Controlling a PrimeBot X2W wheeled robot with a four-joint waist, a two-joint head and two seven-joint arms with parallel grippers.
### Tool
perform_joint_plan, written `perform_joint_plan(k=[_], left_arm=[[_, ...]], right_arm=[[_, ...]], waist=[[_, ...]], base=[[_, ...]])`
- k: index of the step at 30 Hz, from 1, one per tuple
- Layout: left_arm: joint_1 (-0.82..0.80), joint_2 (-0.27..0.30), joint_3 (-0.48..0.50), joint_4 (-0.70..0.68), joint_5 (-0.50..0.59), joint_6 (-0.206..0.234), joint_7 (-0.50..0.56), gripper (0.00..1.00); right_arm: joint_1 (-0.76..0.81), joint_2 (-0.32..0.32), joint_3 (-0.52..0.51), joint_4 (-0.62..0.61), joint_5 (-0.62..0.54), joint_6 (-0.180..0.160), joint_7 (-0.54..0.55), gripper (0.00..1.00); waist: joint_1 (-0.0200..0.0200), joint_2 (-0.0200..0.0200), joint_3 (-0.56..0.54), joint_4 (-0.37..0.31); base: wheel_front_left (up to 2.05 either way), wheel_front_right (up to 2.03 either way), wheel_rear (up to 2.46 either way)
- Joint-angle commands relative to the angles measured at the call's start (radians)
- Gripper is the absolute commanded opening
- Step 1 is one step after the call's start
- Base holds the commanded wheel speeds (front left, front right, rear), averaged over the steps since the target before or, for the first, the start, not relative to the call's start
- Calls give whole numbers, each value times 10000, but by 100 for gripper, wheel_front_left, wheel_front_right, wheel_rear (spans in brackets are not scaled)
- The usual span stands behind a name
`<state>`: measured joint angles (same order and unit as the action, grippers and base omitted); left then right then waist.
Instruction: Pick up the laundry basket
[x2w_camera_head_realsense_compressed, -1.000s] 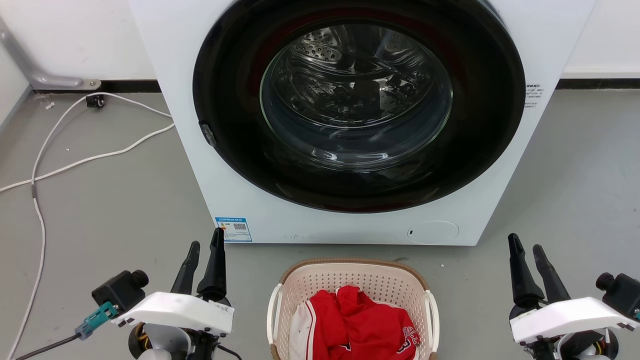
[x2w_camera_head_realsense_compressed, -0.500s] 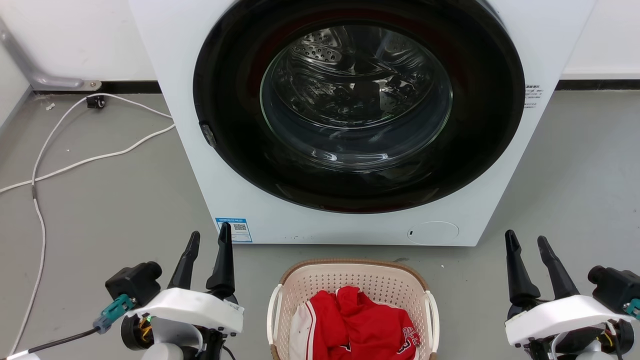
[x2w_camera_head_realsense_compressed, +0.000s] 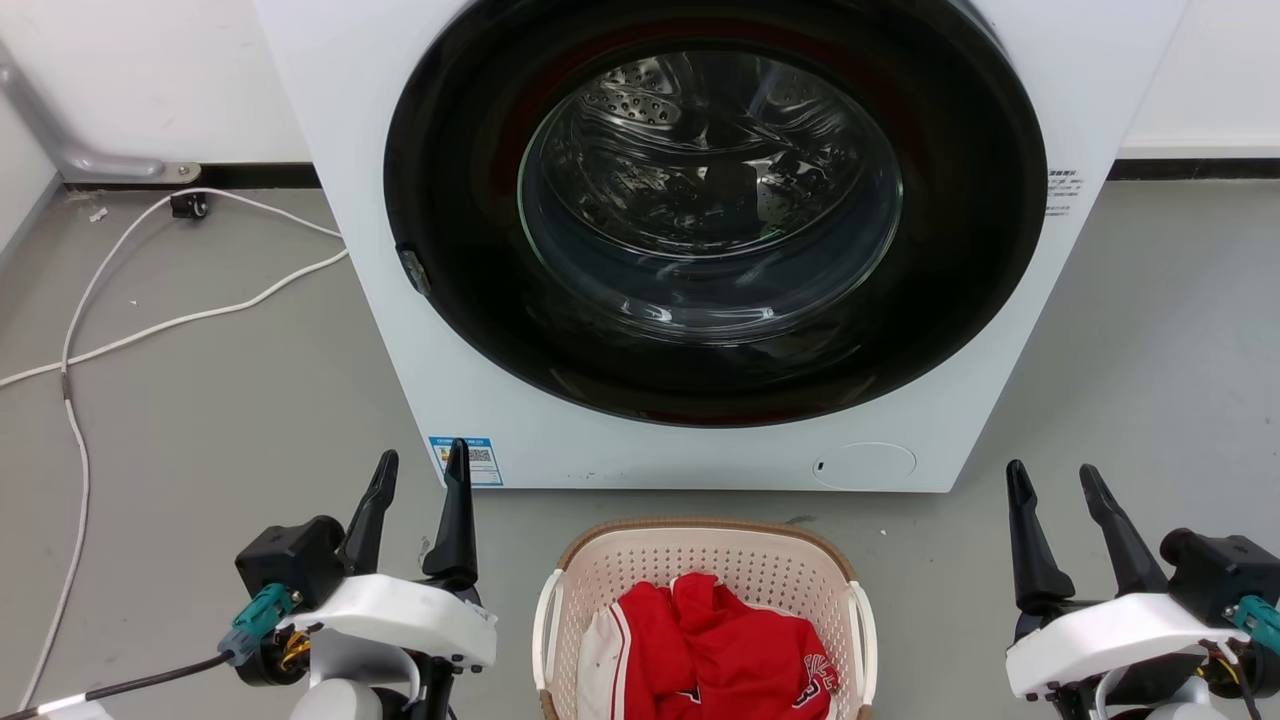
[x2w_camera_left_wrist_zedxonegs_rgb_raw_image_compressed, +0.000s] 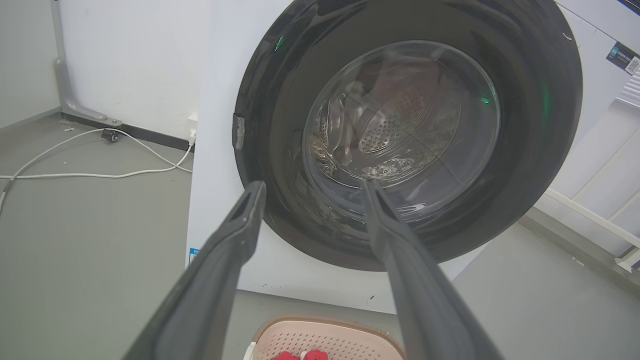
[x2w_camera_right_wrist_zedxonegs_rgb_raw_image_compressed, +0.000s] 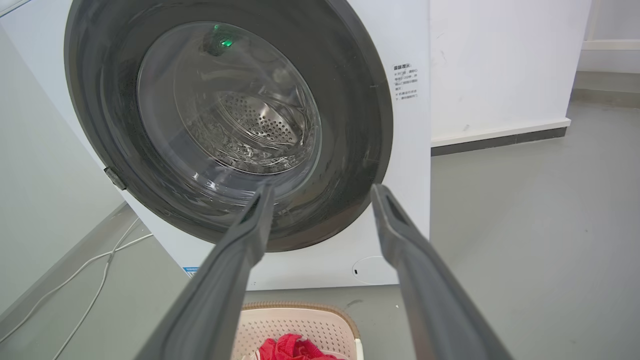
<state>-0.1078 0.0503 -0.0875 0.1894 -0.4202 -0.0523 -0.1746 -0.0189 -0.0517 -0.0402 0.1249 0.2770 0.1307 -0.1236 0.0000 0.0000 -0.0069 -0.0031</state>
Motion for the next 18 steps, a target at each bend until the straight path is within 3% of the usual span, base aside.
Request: perform_joint_plan(k=[1,18], left_arm=[[-190,16,-13,-42,262,59,-91,100],[-203,9,-105,110,1645,220,-448,100]], right_arm=[[54,4,-1,-137,-246,0,-82,100],[208,13,31,-333,-1720,-1,-239,100]], waist=[[0,0,-4,-3],[0,0,-43,-22]], base=[[0,0,0],[0,0,0]])
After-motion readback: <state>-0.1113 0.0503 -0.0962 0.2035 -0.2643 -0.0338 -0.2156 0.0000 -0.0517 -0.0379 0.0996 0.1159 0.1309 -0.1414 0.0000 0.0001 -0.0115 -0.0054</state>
